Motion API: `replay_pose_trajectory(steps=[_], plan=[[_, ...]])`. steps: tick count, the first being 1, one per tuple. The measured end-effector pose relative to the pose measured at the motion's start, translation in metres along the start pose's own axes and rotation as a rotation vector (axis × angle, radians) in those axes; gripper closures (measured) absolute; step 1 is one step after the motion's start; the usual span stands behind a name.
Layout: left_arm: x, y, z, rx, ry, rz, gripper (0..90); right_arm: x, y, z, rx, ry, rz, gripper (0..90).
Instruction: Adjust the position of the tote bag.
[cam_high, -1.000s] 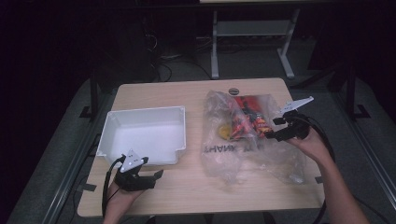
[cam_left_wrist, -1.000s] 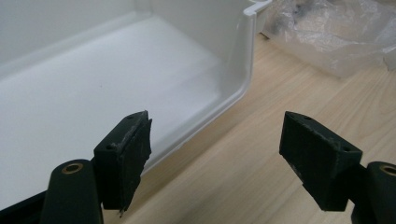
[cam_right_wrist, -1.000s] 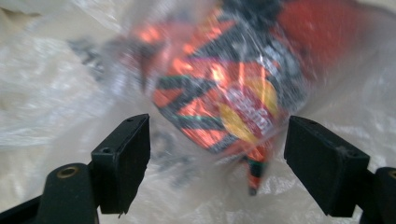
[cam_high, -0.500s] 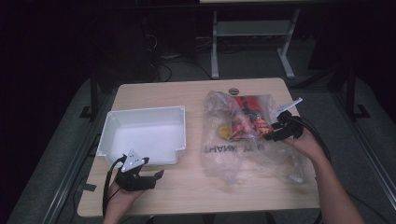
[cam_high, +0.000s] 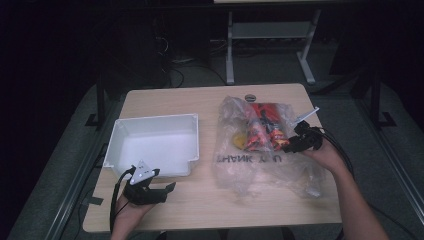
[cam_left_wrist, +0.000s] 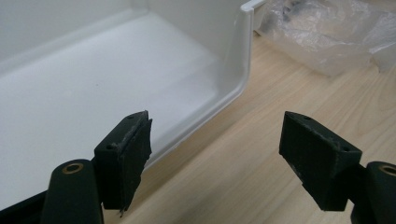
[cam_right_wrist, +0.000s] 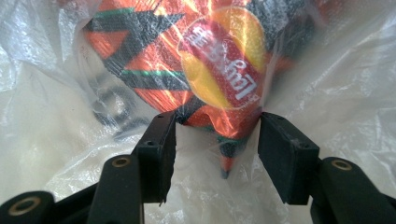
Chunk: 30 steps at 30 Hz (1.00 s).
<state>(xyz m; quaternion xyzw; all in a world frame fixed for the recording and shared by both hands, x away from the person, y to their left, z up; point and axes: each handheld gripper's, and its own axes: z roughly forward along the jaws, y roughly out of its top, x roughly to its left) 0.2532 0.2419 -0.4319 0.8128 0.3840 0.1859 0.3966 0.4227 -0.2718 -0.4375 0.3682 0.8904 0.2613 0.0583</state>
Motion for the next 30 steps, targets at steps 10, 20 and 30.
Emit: replay_pose_trajectory(steps=[10,20,30], plan=[[-0.0011,0.0003,-0.0002,-0.002,-0.003,-0.001,24.8,0.0034,0.0004,-0.0015,0.008,-0.009,-0.027,56.6],[-0.0024,0.0008,0.0005,0.001,-0.006,0.003,24.9,0.0058,-0.0028,-0.0045,0.001,-0.018,-0.038,64.3],[-0.0030,0.0006,0.0009,0.003,-0.007,0.000,24.9,0.0066,-0.0075,-0.0025,-0.001,-0.012,-0.046,74.8]])
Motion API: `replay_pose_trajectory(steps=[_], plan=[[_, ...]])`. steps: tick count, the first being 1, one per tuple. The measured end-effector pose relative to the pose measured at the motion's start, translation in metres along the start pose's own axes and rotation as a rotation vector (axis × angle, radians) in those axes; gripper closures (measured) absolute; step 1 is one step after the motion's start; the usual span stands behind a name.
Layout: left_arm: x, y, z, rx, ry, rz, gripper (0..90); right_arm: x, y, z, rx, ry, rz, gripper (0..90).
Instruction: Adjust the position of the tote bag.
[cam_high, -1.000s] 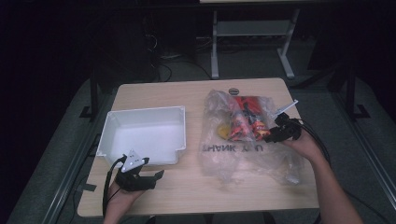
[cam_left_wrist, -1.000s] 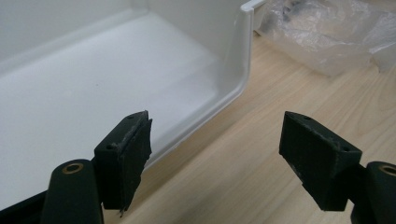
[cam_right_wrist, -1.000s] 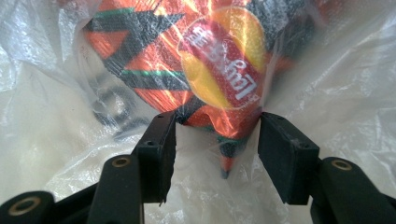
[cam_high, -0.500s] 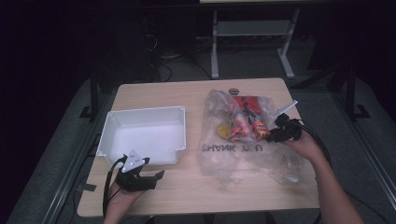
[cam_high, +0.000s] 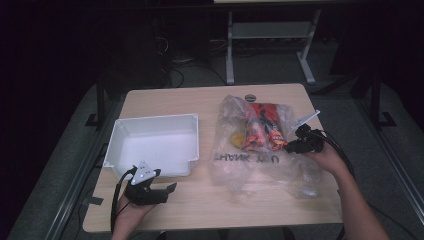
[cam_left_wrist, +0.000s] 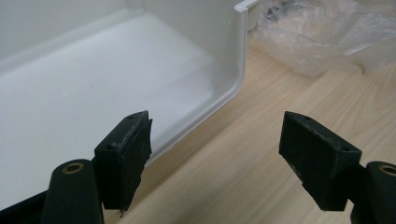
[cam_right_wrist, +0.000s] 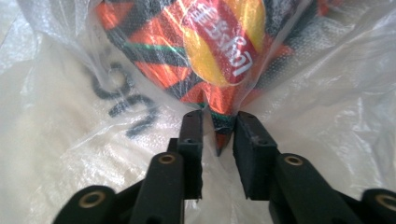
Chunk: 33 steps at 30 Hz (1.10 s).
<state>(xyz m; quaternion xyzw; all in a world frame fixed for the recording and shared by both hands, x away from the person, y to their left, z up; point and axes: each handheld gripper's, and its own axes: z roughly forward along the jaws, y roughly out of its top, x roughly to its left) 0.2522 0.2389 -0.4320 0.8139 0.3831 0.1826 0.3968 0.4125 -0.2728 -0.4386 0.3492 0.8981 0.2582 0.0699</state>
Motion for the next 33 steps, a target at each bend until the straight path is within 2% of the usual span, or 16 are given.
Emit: replay_pose_trajectory(steps=[4,6,15,16,22,24,25,26,33], plan=[[0.000,0.000,0.000,0.002,-0.001,0.002,24.9,0.002,-0.001,0.000,-0.002,-0.003,-0.012,79.2],[0.000,0.000,0.000,0.001,-0.001,0.003,25.0,0.003,-0.001,0.000,0.005,0.002,-0.018,84.4],[-0.003,0.001,0.000,-0.008,-0.020,-0.003,25.4,0.015,0.000,-0.004,0.014,0.002,-0.075,88.0],[-0.005,0.002,0.000,-0.010,-0.027,-0.006,25.4,0.017,0.000,-0.005,0.016,0.001,-0.084,88.2],[-0.019,0.008,0.002,-0.017,-0.055,0.033,25.4,0.027,-0.004,-0.013,0.005,-0.006,-0.121,88.4],[-0.028,0.012,0.004,-0.016,-0.074,0.054,25.4,0.031,-0.012,-0.016,-0.005,-0.009,-0.128,88.4],[-0.028,0.012,0.004,-0.016,-0.074,0.054,25.4,0.031,-0.012,-0.016,-0.005,-0.009,-0.128,88.4],[-0.031,0.014,0.006,-0.019,-0.085,0.065,25.4,0.034,-0.018,-0.018,0.000,-0.017,-0.147,88.5],[-0.053,0.026,0.012,-0.037,-0.153,0.090,25.4,0.042,-0.036,-0.026,-0.016,-0.028,-0.159,88.5]])
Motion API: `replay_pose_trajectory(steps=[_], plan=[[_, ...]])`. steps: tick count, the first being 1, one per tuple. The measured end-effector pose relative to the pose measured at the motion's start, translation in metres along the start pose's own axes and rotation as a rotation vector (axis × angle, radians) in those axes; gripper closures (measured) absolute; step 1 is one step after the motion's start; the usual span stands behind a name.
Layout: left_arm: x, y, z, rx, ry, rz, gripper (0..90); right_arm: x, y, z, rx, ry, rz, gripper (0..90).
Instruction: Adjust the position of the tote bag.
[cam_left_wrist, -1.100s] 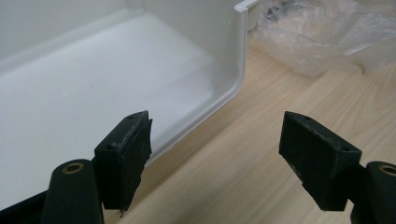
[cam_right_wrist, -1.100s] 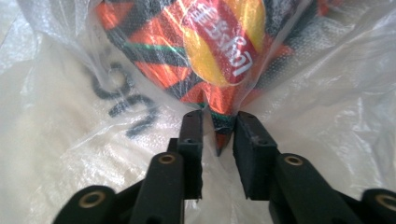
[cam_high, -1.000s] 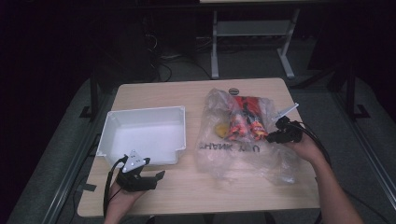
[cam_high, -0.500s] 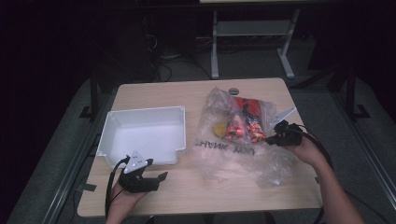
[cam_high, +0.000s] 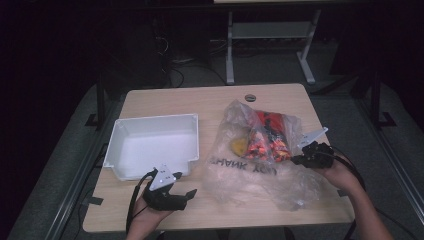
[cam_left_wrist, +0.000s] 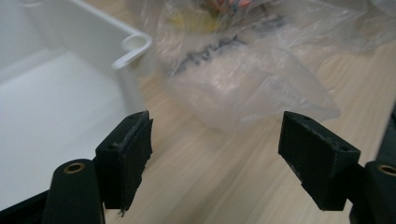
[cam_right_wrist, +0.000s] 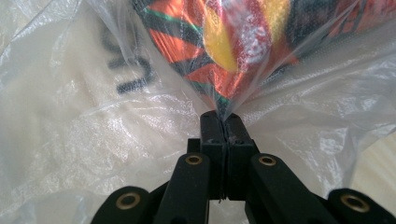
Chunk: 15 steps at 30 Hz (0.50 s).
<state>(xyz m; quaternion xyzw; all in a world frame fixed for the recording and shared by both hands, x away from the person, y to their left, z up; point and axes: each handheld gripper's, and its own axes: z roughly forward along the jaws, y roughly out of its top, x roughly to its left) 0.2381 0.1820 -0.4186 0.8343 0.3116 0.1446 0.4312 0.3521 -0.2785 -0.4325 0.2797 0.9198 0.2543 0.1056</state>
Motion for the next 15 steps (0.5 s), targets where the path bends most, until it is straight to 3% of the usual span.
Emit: replay_pose_trajectory(steps=[8,9,15], plan=[[-0.022,0.023,0.018,-0.008,-0.075,0.056,25.4,0.014,-0.021,-0.010,-0.031,-0.010,-0.011,88.4],[-0.028,0.032,0.025,-0.017,-0.096,0.075,25.5,0.017,-0.024,-0.015,-0.036,-0.005,-0.013,88.4],[-0.042,0.050,0.043,-0.022,-0.138,0.112,25.6,0.025,-0.034,-0.025,-0.047,-0.009,-0.028,88.0]])
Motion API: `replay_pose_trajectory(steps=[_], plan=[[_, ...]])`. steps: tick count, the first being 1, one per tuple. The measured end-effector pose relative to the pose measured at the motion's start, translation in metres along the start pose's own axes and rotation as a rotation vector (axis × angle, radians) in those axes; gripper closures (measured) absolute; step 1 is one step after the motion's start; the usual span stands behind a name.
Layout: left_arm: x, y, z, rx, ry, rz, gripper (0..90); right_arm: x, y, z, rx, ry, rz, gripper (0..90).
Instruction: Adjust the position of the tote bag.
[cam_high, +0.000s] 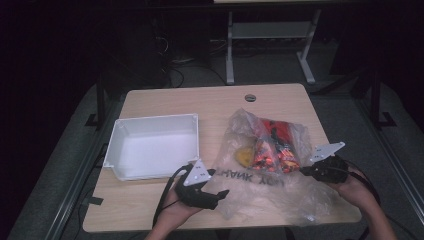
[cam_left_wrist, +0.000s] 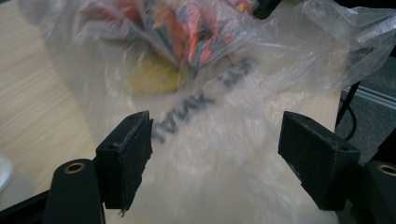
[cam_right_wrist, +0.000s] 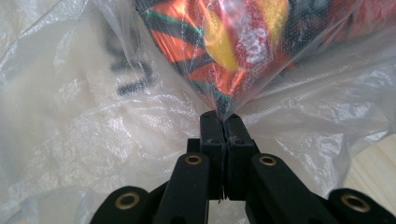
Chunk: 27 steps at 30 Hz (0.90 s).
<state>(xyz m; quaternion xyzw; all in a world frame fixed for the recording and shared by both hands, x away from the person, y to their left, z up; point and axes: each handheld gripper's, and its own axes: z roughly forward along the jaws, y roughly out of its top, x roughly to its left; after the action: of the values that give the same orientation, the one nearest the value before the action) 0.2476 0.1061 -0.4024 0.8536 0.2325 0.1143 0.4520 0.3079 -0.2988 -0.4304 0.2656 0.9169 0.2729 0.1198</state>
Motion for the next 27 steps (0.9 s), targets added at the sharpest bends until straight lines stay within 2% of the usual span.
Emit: replay_pose_trajectory(steps=[6,7,8,10,12,13,14,15,16,17,18,20,22,23,24,26,27], plan=[[-0.004,0.016,0.039,0.041,-0.043,0.036,25.6,0.000,-0.009,-0.003,-0.032,0.004,0.023,87.5],[-0.004,0.017,0.044,0.049,-0.041,0.041,25.7,0.000,-0.011,-0.003,-0.036,0.005,0.023,87.4],[-0.001,0.019,0.057,0.068,-0.040,0.040,25.7,0.000,-0.013,-0.003,-0.035,0.002,0.027,87.1],[0.001,0.020,0.063,0.076,-0.046,0.039,28.0,0.000,-0.014,-0.003,-0.038,0.002,0.028,87.0],[0.005,0.021,0.079,0.106,-0.043,0.045,28.9,0.001,-0.015,-0.003,-0.042,-0.002,0.030,86.8],[0.005,0.021,0.079,0.106,-0.043,0.045,30.3,0.001,-0.015,-0.003,-0.042,-0.002,0.030,86.8],[0.007,0.020,0.091,0.132,-0.042,0.048,31.2,0.000,-0.016,-0.002,-0.046,-0.002,0.030,86.5],[0.007,0.020,0.091,0.132,-0.042,0.048,31.6,0.000,-0.016,-0.002,-0.046,-0.002,0.030,86.5],[0.010,0.019,0.101,0.165,-0.036,0.054,32.4,-0.002,-0.017,-0.002,-0.048,-0.003,0.034,86.4],[0.010,0.019,0.101,0.165,-0.036,0.054,33.5,-0.002,-0.017,-0.002,-0.048,-0.003,0.034,86.4],[0.013,0.018,0.110,0.192,-0.032,0.049,35.1,-0.003,-0.018,0.000,-0.055,-0.001,0.041,86.2],[0.013,0.018,0.115,0.200,-0.034,0.054,37.8,-0.003,-0.018,0.000,-0.055,0.000,0.044,86.2],[0.013,0.017,0.119,0.217,-0.036,0.058,48.1,-0.003,-0.017,0.002,-0.057,0.001,0.041,86.1],[0.013,0.017,0.120,0.223,-0.036,0.061,48.1,-0.003,-0.017,0.002,-0.057,0.001,0.041,86.1],[0.012,0.017,0.122,0.231,-0.042,0.076,56.4,-0.003,-0.017,0.003,-0.059,0.004,0.041,86.0],[0.012,0.017,0.123,0.239,-0.039,0.080,65.6,-0.004,-0.017,0.004,-0.063,0.012,0.041,85.9],[0.012,0.017,0.124,0.244,-0.041,0.087,65.6,-0.004,-0.017,0.004,-0.063,0.012,0.041,85.9]])
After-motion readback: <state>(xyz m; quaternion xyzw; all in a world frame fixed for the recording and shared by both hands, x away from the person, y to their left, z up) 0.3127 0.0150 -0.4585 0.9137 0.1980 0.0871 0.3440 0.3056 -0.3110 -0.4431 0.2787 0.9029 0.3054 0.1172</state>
